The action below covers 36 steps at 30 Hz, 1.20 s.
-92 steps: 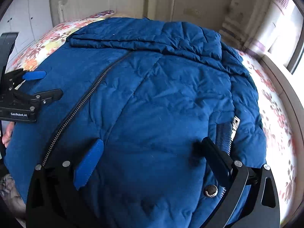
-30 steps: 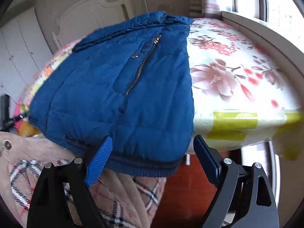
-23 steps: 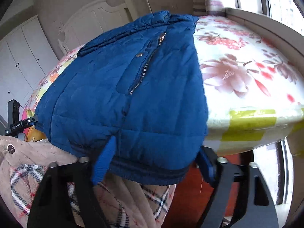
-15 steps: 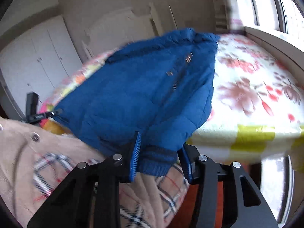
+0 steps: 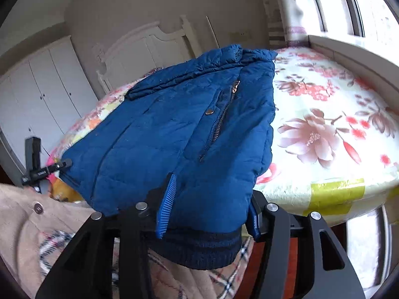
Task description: Fold large clothes
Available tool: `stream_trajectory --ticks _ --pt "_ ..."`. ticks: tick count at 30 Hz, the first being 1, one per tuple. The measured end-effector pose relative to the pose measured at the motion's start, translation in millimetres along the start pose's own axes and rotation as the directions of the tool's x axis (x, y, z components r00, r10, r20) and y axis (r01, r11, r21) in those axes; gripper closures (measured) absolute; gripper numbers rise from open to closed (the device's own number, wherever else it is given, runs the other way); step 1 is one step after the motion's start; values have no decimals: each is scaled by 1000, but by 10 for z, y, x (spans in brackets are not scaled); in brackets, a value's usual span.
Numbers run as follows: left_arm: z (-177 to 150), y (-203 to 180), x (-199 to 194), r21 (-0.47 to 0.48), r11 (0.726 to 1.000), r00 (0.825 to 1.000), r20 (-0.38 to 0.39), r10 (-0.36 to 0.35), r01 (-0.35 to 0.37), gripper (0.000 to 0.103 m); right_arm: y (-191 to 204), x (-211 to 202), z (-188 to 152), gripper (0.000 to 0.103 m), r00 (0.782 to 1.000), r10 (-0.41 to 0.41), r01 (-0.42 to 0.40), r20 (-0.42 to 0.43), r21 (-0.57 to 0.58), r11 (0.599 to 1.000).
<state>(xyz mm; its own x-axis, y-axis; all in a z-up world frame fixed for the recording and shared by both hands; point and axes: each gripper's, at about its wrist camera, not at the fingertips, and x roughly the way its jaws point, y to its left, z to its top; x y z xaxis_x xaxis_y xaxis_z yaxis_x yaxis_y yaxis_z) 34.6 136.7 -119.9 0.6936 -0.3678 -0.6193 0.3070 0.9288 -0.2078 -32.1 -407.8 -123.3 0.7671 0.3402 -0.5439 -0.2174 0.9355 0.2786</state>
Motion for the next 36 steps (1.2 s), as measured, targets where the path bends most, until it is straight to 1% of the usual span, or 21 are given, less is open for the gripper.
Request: stream_trajectory --ticks 1,2,3,6,8,9,13,15,16,17,18,19,21,22,24,27,29,31,33,34,36 --pt "-10 -20 1 15 1000 1000 -3 5 -5 27 42 14 -18 55 1000 -18 18 0 -27 999" --pt "-15 -45 0 36 999 999 -7 40 -39 49 90 25 -31 63 1000 -26 26 -1 -50 998" --pt "-19 -35 -22 41 998 999 -4 41 -40 65 117 24 -43 67 1000 -29 29 2 -66 997" --pt "26 90 -151 -19 999 999 28 -38 39 81 135 -68 -21 78 999 10 -7 50 -63 998" --pt "130 169 -322 -72 991 990 93 -105 112 83 143 -240 81 81 990 66 -62 121 -43 997" --pt "220 198 -450 -92 985 981 140 -133 147 84 177 -397 183 81 978 102 -95 181 -44 994" --pt "554 277 -995 -119 961 932 297 -207 251 85 404 -939 477 82 920 207 -172 333 -133 976" --pt "671 295 -1395 -107 943 886 389 -252 315 85 541 -1229 580 82 883 259 -197 390 -192 961" --pt "704 284 -1610 -85 934 857 433 -280 348 85 641 -1444 642 82 854 297 -208 427 -243 947" --pt "714 265 -1765 -60 930 836 461 -296 363 85 704 -1577 682 82 836 317 -208 449 -277 938" --pt "729 232 -1982 -19 928 808 499 -314 373 84 751 -1664 716 82 824 327 -203 463 -297 933" --pt "754 205 -2124 10 928 791 520 -324 373 84 813 -1763 787 82 811 331 -190 483 -318 929" --pt "820 160 -2258 42 932 782 531 -326 360 81 831 -1753 902 82 810 338 -196 479 -322 926" --pt "875 145 -2234 41 937 793 520 -317 348 81 814 -1640 1000 81 825 319 -191 466 -301 934" --pt "983 166 -2051 -5 935 821 480 -310 356 80 741 -1265 1208 81 875 249 -160 415 -238 958" --pt "1262 273 -1480 -130 917 863 409 -298 378 79 501 -549 1549 81 932 173 -156 319 -78 985" --pt "1457 357 -1098 -187 919 891 373 -260 346 79 321 -99 1743 78 953 135 -147 270 24 989" --pt "1659 492 -578 -268 928 937 301 -176 261 76 160 360 1879 75 979 95 -113 178 92 989" --pt "1762 677 -73 -365 910 970 203 -131 199 67 -91 826 1978 68 996 70 -80 53 217 973" --pt "1777 797 140 -417 891 980 161 -121 178 63 -180 951 1963 58 997 77 -81 27 261 962" --pt "1697 1009 390 -503 852 987 130 -93 146 49 -382 1071 1862 36 993 107 -118 50 341 933"
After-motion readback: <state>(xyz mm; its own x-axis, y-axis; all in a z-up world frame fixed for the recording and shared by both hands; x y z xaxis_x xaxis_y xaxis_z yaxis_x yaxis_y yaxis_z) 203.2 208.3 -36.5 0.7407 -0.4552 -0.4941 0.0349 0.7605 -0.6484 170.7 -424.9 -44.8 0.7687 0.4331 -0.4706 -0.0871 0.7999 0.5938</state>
